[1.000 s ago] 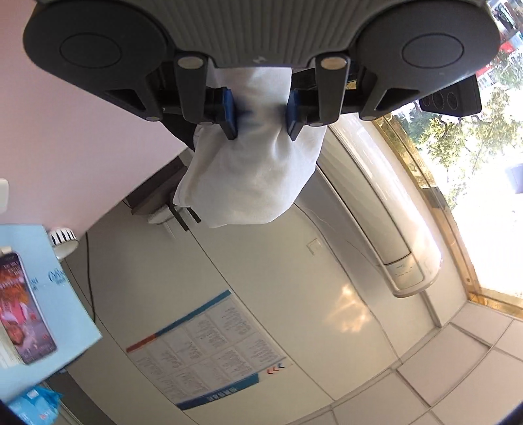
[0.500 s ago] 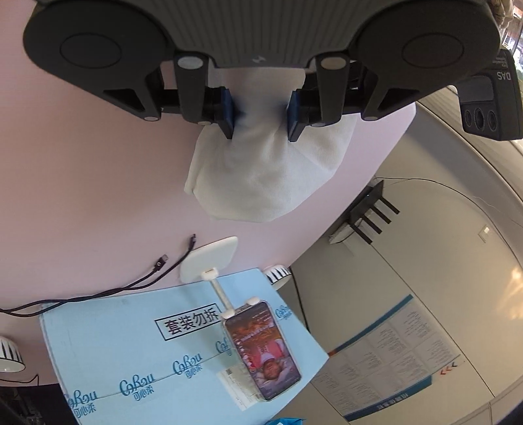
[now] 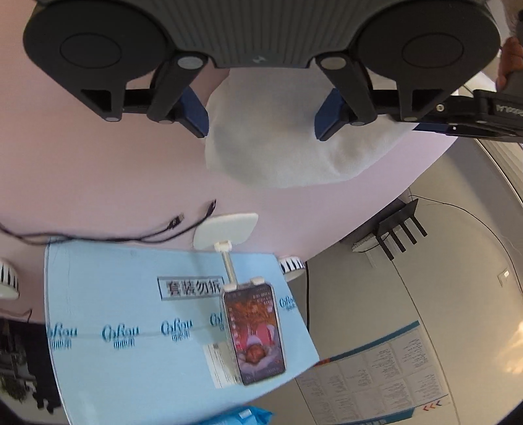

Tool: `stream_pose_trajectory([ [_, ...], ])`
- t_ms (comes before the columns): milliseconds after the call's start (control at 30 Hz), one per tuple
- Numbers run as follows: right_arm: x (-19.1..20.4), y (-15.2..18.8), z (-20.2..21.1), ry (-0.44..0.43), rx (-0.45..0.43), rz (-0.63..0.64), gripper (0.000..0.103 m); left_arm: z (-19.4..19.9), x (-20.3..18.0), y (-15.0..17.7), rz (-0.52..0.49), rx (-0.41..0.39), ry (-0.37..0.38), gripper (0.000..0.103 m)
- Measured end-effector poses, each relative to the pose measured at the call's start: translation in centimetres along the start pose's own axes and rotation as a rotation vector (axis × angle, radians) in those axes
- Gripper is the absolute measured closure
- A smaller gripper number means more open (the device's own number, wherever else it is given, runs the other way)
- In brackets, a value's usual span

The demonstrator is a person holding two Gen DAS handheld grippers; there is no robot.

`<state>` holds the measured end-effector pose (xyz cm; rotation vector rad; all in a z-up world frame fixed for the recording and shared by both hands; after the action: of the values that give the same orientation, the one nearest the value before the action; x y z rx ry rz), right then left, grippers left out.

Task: Fold clothes
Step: 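Lower the bundle onto the table and open both grippers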

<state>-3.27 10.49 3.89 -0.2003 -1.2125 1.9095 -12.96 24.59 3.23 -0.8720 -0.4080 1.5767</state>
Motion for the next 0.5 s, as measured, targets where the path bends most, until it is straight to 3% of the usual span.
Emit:
stream_pose_trajectory([
  [67,-0.5,0.0,0.3,0.019,0.024,0.025,0.011,-0.3,-1.2,0.8,-0.066,0.024,0.006,0.031],
  [167,-0.7,2.4,-0.7,-0.188,0.204,-0.162,0.012,-2.2,-0.9,2.2,-0.082,0.08,-0.007,0.029],
  [233,-0.8,4.2,-1.8,-0.237,0.301,-0.249,0.012,-4.2,1.1,3.2,-0.009,0.127,-0.028,0.029],
  [333,-0.5,5.0,-3.0,-0.25,0.296,-0.242,0.012,-5.5,3.1,4.4,0.09,0.154,-0.001,0.025],
  [367,-0.1,5.1,-3.3,-0.273,0.293,-0.239,0.018,-5.4,3.2,4.4,0.092,0.146,0.012,0.025],
  [400,0.2,5.1,-3.5,-0.295,0.29,-0.236,0.034,-5.3,3.2,4.4,0.091,0.136,0.024,0.025],
  [500,0.9,5.3,-4.7,-0.336,0.289,-0.285,0.041,-4.9,3.2,4.6,0.086,0.125,0.028,0.025],
])
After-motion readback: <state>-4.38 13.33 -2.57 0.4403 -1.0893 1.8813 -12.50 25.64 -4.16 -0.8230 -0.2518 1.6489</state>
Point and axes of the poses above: each gripper's, at about its wrist camera, not at the fingertips, and z roughly against the way its jaws point, x to its left, y to its underside, the point moved 10 cm from there along -z, roughly the way its jaws point
